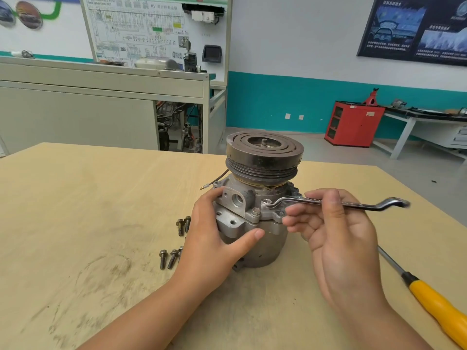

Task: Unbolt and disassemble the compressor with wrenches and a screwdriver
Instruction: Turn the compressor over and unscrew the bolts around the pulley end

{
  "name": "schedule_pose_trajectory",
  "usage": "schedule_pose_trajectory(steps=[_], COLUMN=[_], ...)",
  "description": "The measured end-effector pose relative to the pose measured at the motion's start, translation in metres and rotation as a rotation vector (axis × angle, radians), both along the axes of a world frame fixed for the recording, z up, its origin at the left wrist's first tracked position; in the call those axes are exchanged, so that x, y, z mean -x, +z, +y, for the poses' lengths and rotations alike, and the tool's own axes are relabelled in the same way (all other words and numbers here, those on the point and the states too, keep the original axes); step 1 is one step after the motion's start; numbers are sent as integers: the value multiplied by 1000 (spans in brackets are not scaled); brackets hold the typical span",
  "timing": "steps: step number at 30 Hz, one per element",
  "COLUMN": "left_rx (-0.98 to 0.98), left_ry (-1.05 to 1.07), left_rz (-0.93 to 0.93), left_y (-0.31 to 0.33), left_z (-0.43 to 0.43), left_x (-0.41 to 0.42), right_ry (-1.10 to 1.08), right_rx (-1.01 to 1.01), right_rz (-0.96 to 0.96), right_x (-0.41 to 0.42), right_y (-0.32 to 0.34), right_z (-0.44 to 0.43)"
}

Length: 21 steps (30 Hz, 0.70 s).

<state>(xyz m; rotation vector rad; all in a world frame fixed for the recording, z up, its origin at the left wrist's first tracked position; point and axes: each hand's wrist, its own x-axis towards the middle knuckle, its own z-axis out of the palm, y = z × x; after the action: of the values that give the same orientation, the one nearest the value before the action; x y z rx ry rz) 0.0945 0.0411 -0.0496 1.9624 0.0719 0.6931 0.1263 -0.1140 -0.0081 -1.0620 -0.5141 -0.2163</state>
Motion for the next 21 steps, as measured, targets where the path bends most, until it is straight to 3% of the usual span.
schedule_pose_trajectory(steps=[3, 8, 21], left_rx=[-1, -5, -9], left_ry=[-2, 3, 2], left_rz=[-1, 1, -6], left_y=[0, 0, -1], left_z=[0, -1, 0], left_x=[0, 1, 0], right_ry=[-228, -418, -559], right_rx=[255, 529, 705], right_rz=[-375, -731, -914], right_x=[7, 11, 19], right_y=[-7, -17, -9], right_z=[1, 3, 10])
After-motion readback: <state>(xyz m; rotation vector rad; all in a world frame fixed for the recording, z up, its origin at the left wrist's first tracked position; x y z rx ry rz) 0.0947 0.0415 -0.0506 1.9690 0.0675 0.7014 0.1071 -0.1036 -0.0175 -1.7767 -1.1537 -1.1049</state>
